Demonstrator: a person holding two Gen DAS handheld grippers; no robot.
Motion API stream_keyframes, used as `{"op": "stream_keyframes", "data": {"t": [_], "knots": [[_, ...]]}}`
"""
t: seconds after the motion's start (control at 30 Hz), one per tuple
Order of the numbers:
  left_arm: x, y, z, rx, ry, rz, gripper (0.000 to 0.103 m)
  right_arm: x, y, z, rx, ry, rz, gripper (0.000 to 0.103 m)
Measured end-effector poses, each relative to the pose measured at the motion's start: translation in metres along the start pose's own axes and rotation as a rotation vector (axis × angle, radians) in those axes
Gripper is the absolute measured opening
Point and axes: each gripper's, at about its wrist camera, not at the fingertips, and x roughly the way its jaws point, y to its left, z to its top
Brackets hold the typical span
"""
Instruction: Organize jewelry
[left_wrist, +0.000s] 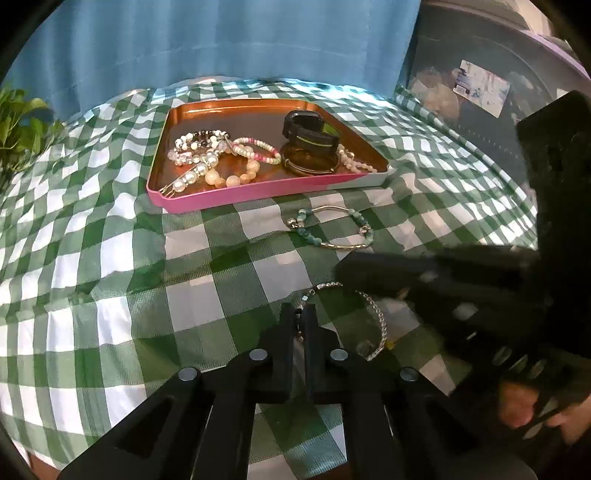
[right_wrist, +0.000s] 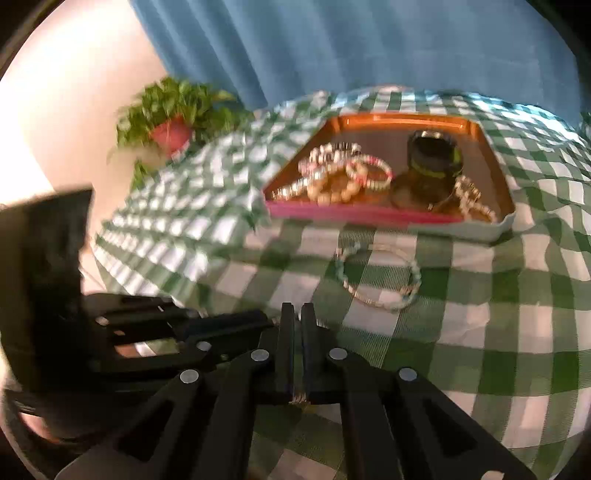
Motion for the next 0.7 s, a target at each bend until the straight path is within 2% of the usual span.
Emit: {"op": "stream_keyframes", "data": {"t": [0.17, 0.23, 0.3, 0.33, 0.43, 0.53, 0.63, 0.7], "knots": [[0.003, 0.005, 0.005, -0.013, -0.008, -0.008, 0.005, -0.013, -0.017, 0.005, 0.004, -0.020, -0.070, 0.007], [0.006, 0.010, 0.010, -0.011, -0.007, 0.002, 0.005, -0.016, -0.030, 0.009, 0.021, -0.034, -0.101, 0.011], [0.009, 0.021, 0.019, -0.035, -0.010, 0.024, 0.005, -0.016, -0.045, 0.013, 0.045, -0.037, -0.144, 0.023], [0.012, 0.029, 0.024, -0.064, -0.008, 0.015, 0.005, -0.014, -0.051, 0.014, 0.053, -0.033, -0.162, 0.024], [0.017, 0.050, 0.034, -0.147, -0.016, -0.012, 0.005, -0.005, -0.063, 0.019, 0.064, -0.010, -0.185, 0.024], [0.022, 0.059, 0.041, -0.182, -0.020, -0.031, 0.005, 0.007, -0.064, 0.024, 0.047, 0.006, -0.207, 0.024], [0.023, 0.058, 0.041, -0.167, -0.024, -0.036, 0.005, 0.012, -0.057, 0.028, 0.030, 0.001, -0.180, 0.024], [0.023, 0.056, 0.040, -0.150, -0.026, -0.028, 0.005, 0.019, -0.050, 0.028, -0.003, 0.019, -0.197, 0.024]]}}
